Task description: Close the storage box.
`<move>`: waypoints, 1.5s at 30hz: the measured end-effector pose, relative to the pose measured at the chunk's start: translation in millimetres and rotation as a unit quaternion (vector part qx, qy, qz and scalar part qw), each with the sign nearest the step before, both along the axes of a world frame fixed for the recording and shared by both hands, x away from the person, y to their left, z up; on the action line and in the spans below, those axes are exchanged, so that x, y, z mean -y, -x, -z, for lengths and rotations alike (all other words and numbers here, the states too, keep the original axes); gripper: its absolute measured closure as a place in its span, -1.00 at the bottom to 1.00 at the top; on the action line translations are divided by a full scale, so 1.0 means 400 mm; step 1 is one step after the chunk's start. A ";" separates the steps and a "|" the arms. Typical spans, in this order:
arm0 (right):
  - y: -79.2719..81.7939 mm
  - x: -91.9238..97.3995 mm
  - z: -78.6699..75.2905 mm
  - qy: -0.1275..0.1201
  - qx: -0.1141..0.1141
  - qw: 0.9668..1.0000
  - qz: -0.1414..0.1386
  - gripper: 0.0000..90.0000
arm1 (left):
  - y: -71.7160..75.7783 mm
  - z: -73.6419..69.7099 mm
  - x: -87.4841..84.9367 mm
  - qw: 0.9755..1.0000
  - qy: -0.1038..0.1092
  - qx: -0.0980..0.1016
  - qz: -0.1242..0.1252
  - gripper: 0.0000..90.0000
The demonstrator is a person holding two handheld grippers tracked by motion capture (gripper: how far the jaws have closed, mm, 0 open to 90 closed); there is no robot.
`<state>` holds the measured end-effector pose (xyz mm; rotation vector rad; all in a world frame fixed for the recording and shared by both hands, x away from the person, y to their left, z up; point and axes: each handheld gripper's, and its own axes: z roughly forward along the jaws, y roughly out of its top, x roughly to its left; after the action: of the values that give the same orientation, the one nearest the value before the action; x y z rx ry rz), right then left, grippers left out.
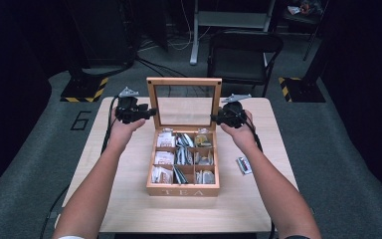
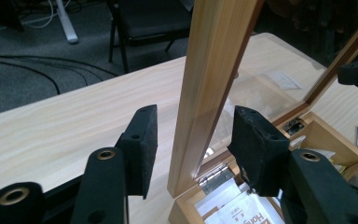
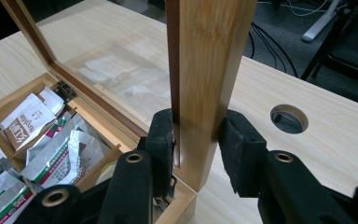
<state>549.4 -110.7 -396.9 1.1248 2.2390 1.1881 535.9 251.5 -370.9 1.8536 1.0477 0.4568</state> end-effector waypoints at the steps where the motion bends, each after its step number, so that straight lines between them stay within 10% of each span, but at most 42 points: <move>1: 0.000 0.000 0.000 0.000 0.000 1.000 0.000 0.45 | 0.000 0.000 0.000 1.000 0.000 0.000 0.000 0.16; 10: 0.011 0.003 0.003 0.000 0.010 1.000 -0.005 0.45 | 0.006 -0.023 0.010 1.000 0.002 0.026 0.017 0.27; 30: 0.023 0.006 -0.001 -0.012 -0.003 1.000 -0.018 0.22 | 0.018 -0.028 0.010 1.000 -0.010 0.015 0.023 0.41; 45: 0.093 0.024 -0.106 -0.021 0.029 0.999 -0.029 0.06 | 0.060 -0.014 0.004 1.000 0.006 0.019 0.024 0.39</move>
<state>512.3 -120.3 -354.5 1.0335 2.2270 1.2797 511.8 250.0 -365.1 1.8472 0.9773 0.4549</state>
